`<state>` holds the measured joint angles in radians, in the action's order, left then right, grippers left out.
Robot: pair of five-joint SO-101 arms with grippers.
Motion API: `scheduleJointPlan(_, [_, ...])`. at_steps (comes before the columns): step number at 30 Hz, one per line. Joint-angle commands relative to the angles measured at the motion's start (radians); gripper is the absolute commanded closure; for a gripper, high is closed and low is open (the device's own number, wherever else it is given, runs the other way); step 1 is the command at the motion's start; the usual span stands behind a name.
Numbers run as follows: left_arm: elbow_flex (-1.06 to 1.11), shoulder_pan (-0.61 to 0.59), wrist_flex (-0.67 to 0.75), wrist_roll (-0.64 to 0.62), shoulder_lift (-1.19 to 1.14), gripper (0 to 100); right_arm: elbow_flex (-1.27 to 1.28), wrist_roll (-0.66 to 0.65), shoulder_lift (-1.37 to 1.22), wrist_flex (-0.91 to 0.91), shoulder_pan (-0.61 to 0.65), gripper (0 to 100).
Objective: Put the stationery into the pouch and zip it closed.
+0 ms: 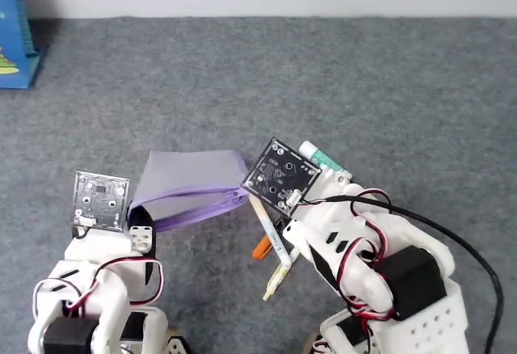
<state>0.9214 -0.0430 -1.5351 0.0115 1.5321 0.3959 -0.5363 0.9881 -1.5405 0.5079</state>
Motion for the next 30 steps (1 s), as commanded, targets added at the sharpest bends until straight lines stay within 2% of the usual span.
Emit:
scheduleJointPlan(1, [-0.028,-0.008,0.008,0.011,-0.020,99,-0.052,0.012,0.018,-0.064,-0.012,87.9])
scheduleJointPlan(6, [-0.050,-0.123,0.009,0.011,-0.020,99,-0.094,0.068,-0.016,-0.073,-0.166,86.2])
scheduleJointPlan(11, [-0.047,-0.204,0.014,0.011,-0.020,99,-0.094,0.068,-0.194,-0.022,-0.275,86.1])
scheduleJointPlan(20, [-0.044,-0.204,-0.011,0.011,-0.017,99,-0.100,-0.031,-0.568,0.142,-0.312,85.6])
scheduleJointPlan(25, [-0.044,-0.204,-0.011,0.011,-0.015,99,-0.100,-0.052,-0.705,0.274,-0.387,75.1])
scheduleJointPlan(30, [-0.027,-0.204,-0.006,0.011,-0.014,99,-0.100,-0.126,-0.806,0.378,-0.415,74.9])
